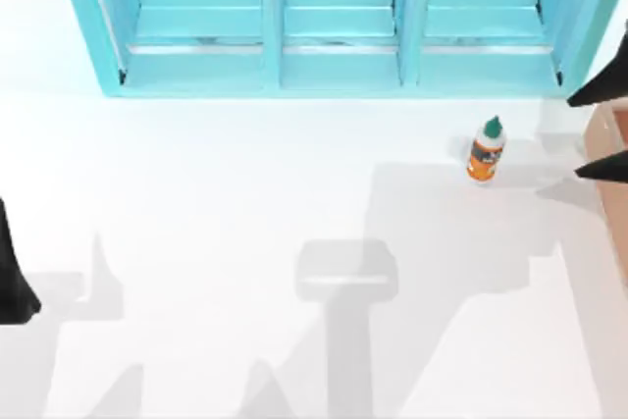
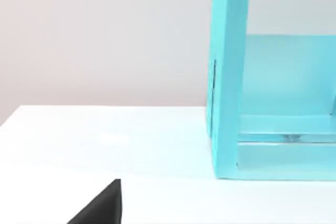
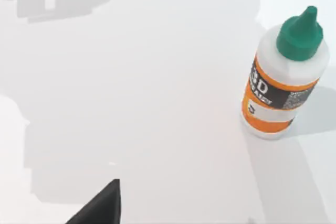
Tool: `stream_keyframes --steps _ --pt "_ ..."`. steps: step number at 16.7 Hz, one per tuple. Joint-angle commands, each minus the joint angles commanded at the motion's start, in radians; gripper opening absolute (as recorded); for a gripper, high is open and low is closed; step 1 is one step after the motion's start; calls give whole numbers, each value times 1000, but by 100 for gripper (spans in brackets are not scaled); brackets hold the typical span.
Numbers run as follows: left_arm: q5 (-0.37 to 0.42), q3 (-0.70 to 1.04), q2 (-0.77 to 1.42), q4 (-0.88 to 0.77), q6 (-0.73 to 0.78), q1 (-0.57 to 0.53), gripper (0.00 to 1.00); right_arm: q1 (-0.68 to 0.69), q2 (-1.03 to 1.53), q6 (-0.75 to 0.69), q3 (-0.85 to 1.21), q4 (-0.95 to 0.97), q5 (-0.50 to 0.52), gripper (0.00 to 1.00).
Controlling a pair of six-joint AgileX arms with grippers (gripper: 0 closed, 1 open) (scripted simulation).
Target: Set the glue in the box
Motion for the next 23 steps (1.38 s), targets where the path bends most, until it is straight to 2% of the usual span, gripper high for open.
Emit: stream_keyframes --steps 5,8,15,23 --pt "0 0 0 0 0 0 100 -8 270 -241 230 -142 -132 100" --pt "0 0 0 0 0 0 100 -2 318 -295 279 -169 -153 100" --pt "0 0 0 0 0 0 100 3 310 -280 274 -159 -154 100" --pt "0 0 0 0 0 0 100 133 253 -24 163 114 -169 100"
